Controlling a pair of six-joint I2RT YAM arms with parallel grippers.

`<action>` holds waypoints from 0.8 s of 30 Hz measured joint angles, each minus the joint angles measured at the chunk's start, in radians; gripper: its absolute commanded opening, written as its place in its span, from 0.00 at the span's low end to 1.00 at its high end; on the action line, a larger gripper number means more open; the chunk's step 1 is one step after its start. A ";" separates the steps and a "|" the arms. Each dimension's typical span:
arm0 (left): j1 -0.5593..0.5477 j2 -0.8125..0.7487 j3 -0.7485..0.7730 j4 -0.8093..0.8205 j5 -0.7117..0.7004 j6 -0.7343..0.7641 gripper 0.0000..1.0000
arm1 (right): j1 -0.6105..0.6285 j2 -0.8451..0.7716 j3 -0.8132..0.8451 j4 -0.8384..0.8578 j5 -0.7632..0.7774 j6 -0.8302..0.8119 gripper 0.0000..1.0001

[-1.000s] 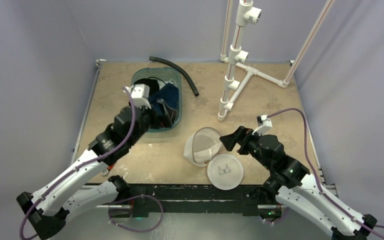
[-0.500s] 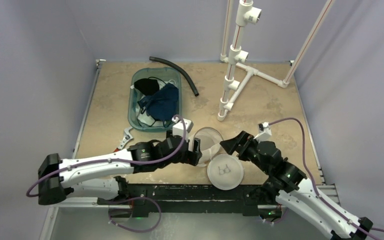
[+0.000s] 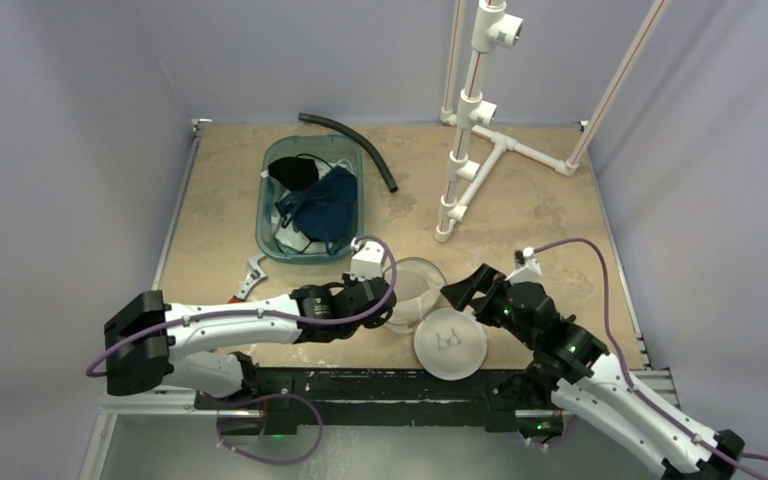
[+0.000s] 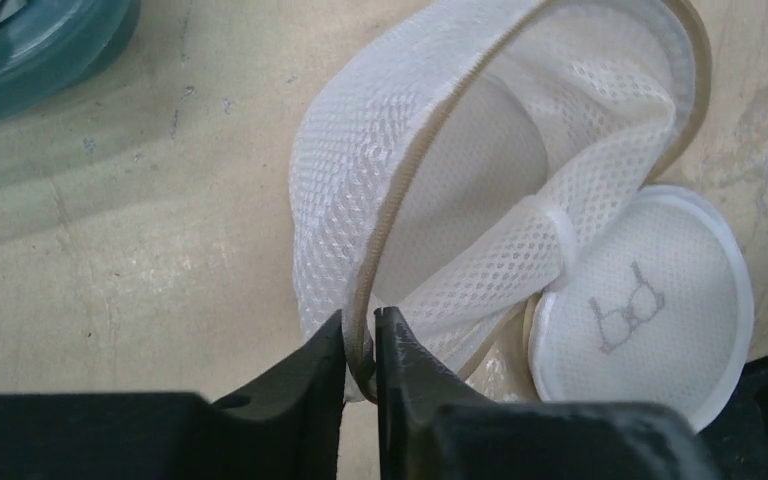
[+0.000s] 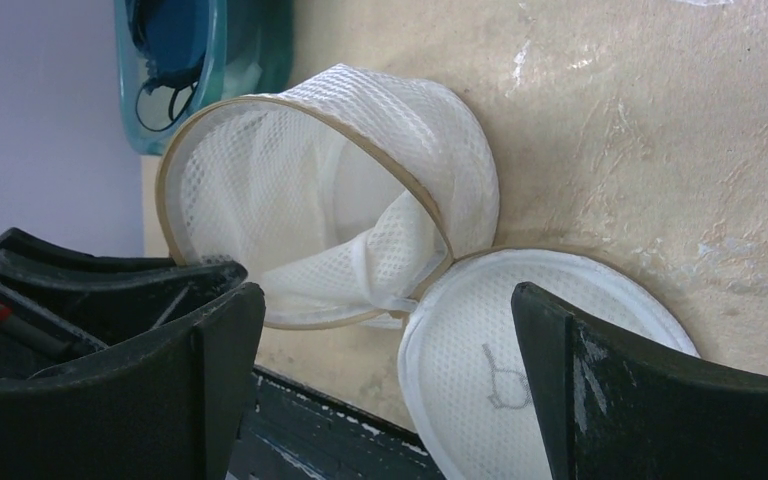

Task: Unzip the laundry bag and remove the bra
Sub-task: Adjust the laundry bag at the center of the board.

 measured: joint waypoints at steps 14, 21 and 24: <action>0.112 -0.190 -0.016 -0.092 -0.134 -0.077 0.00 | 0.000 0.116 -0.032 0.014 -0.008 -0.003 0.92; 0.113 -0.266 -0.107 -0.101 -0.145 -0.139 0.18 | 0.000 0.231 -0.092 0.104 -0.117 -0.013 0.80; 0.112 -0.264 -0.115 -0.100 -0.132 -0.136 0.50 | 0.000 0.274 -0.120 0.135 -0.161 -0.016 0.76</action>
